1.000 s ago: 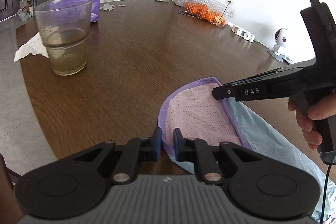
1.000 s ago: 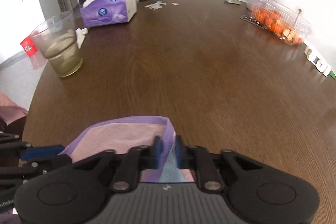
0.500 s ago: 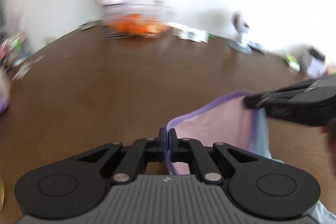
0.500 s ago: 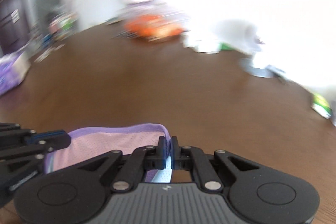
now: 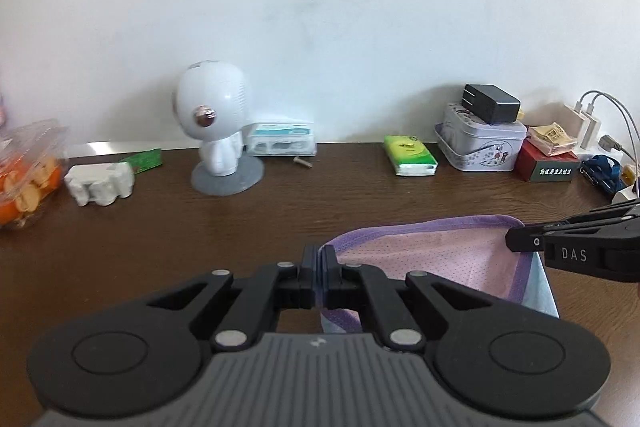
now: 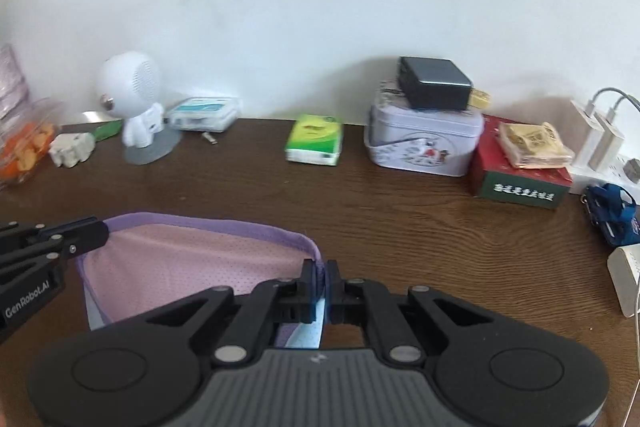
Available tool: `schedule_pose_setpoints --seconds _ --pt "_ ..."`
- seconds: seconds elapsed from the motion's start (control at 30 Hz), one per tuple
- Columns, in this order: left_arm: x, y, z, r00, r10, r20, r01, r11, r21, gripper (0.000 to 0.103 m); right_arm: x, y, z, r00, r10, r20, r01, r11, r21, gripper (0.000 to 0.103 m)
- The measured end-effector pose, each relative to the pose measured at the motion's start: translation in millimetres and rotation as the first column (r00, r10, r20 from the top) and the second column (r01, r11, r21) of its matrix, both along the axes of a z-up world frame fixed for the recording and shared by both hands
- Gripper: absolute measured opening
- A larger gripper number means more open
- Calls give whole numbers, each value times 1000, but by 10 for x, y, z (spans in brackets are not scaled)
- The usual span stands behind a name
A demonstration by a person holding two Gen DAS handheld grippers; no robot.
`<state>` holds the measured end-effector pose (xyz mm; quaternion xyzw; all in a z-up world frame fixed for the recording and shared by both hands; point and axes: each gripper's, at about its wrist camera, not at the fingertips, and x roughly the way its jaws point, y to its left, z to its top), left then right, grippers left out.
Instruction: Fold clothes
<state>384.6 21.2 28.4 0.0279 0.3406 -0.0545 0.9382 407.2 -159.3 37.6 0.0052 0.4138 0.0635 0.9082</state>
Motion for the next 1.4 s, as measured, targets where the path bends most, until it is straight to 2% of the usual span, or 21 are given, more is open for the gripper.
schedule_pose_setpoints --seconds 0.03,0.13,0.17,0.23,0.3,0.33,0.4,0.47,0.53,0.63,0.7,0.77,0.83,0.9,0.93,1.07,1.13,1.2,1.27,1.37,1.4 --pt "75 -45 -14 1000 7 -15 -7 1000 -2 6 48 -61 -34 1000 -16 0 16 1000 13 3" --pt "100 -52 7 999 23 -39 -25 999 -34 35 75 -259 -17 999 -38 16 37 997 74 14" --pt "9 -16 62 1000 17 -17 -17 998 -56 39 35 -300 24 999 -33 29 30 995 93 27" --pt "-217 44 231 1000 -10 15 11 997 -75 42 -88 -372 160 998 -16 63 8 993 118 39" --pt "-522 89 446 998 -31 46 34 997 -69 45 -267 -423 363 995 10 102 -22 993 118 40" --pt "-696 93 556 997 -46 62 49 998 -43 52 -396 -450 472 993 23 120 -37 993 112 40" --pt "-1093 113 726 994 -72 84 71 997 15 58 -729 -508 688 987 78 140 -93 990 104 41" --pt "-1533 160 834 991 -105 82 103 994 20 65 -1165 -554 896 975 160 156 -174 981 82 50" --pt "-2000 213 856 981 -188 52 189 982 -8 71 -1662 -588 1025 951 251 183 -263 964 41 59" --pt "-2689 276 740 943 -334 3 334 942 -39 81 -2435 -734 1065 914 339 224 -359 932 51 77" --pt "-3106 244 575 911 -411 -32 410 911 -29 81 -2879 -850 983 901 370 228 -403 908 117 76" --pt "-3495 208 407 873 -486 -34 486 874 -7 81 -3362 -888 859 860 444 252 -484 865 129 76" --pt "-3874 200 269 809 -588 7 588 809 -10 81 -3745 -833 713 786 540 299 -579 813 54 76" --pt "-4125 148 136 743 -669 24 669 743 16 82 -4084 -741 541 680 651 337 -681 731 -39 75" --pt "-4205 105 65 722 -692 18 691 722 39 82 -4191 -660 459 660 682 315 -703 709 -62 75" --pt "-4224 -10 -175 685 -728 -18 725 680 105 81 -4324 -348 192 604 762 235 -749 643 -161 65" --pt "-4124 -3 -231 693 -720 -21 719 689 89 81 -4317 -214 96 568 793 218 -771 606 -196 64" --pt "-4000 25 -264 692 -721 -33 722 690 54 75 -4281 -117 10 543 817 195 -796 574 -191 59" --pt "-3898 53 -281 686 -726 -39 727 686 20 57 -4260 -39 -97 518 840 163 -822 542 -175 51" --pt "-3817 85 -305 662 -749 -20 749 662 -16 48 -4234 6 -218 514 851 105 -833 525 -177 37" --pt "-3798 93 -315 659 -752 -17 751 660 -23 47 -4231 -7 -235 515 851 101 -834 524 -170 36"
